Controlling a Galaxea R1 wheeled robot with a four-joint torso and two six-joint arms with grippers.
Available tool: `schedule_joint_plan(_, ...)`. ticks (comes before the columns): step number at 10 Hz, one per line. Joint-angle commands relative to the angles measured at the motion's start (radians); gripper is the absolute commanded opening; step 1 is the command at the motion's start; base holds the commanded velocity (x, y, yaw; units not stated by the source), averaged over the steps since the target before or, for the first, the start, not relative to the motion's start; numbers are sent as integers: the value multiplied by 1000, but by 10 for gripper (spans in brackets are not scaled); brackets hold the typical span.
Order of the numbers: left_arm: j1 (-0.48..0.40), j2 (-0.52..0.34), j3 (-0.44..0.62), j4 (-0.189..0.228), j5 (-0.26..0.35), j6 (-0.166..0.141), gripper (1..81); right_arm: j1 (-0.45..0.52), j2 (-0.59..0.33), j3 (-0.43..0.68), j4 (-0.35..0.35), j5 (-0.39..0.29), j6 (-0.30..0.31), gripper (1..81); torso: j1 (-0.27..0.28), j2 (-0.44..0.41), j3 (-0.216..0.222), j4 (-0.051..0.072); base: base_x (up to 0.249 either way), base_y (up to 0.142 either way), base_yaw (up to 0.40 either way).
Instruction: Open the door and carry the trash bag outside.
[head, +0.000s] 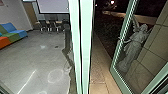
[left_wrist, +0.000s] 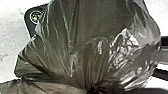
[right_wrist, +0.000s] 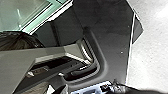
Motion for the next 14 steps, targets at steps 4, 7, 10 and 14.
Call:
schedule_joint_plan(4, -33, -8, 1, -6, 60, -2, 10, 14, 20, -22, -24, -46, -6, 811, 0, 0, 0, 0, 0, 0, 0)
schedule_joint_plan(7, -33, -8, 1, -6, 57, -2, 10, 14, 30, -38, -24, -46, -4, 811, 0, 0, 0, 0, 0, 0, 0)
schedule_joint_plan(10, -33, -8, 1, -6, 57, -1, 10, 15, 33, -38, -24, -48, -6, 811, 0, 0, 0, 0, 0, -21, 0)
schedule_joint_plan(14, -33, -3, 1, -6, 57, -1, 10, 14, 32, -39, -24, -46, -4, 811, 0, 0, 0, 0, 0, -102, 0)
